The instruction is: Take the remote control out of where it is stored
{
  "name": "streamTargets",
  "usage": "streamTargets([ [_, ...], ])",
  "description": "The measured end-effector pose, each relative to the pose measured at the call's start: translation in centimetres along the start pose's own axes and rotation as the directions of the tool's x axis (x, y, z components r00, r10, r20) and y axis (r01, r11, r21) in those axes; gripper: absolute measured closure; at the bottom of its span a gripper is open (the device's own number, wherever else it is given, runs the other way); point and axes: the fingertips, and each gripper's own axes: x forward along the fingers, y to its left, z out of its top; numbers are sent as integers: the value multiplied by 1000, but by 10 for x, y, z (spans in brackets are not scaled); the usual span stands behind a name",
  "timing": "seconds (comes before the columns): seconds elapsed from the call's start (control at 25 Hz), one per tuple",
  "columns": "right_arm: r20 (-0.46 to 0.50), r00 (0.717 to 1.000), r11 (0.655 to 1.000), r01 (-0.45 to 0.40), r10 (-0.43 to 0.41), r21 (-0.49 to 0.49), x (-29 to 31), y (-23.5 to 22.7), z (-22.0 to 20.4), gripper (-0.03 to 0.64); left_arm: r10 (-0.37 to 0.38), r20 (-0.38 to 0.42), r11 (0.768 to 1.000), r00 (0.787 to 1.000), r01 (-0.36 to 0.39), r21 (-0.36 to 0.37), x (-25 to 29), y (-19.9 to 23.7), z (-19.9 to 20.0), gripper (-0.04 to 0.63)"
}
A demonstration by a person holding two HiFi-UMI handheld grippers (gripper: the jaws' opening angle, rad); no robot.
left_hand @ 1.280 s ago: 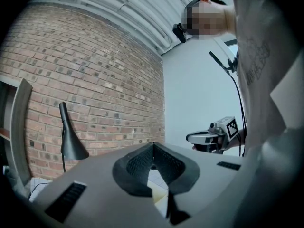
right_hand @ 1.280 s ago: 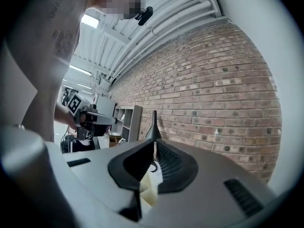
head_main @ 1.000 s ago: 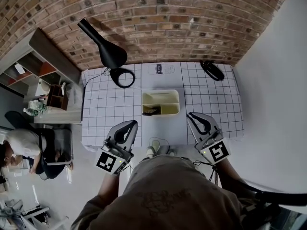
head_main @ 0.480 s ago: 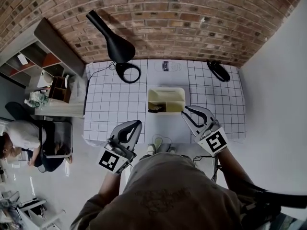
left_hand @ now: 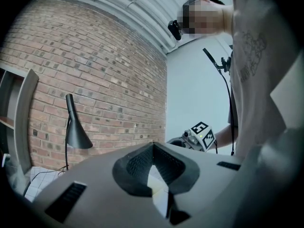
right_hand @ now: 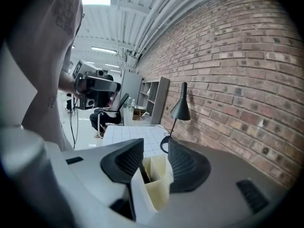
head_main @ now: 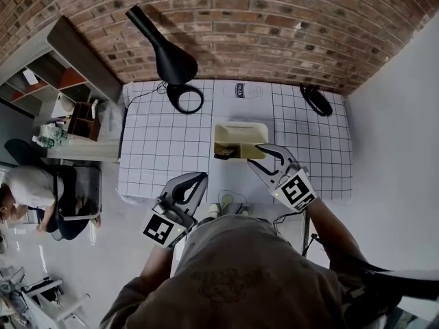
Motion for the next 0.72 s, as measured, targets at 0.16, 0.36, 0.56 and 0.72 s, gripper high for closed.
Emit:
streamTargets([
  [0.16,-56,996,997,-68,66,-22,22,14,-20,454,7,1,1000,1000,-7,-5,-1,4,-1,591],
  [0.36,-118,979,983,-172,163,-62,53,38,-35,446,24,-2,1000,1000,-24,-15,-8,13,-5,591],
  [0.56,-190,954,959,-257,233,-118,81,56,-55,443,38,-7,999,999,-38,-18,-11,19,-7,591],
  [0.72,-233,933,945,-306,275,-111,98,66,-70,443,52,-16,998,999,-52,-25,-15,24,-9,591],
])
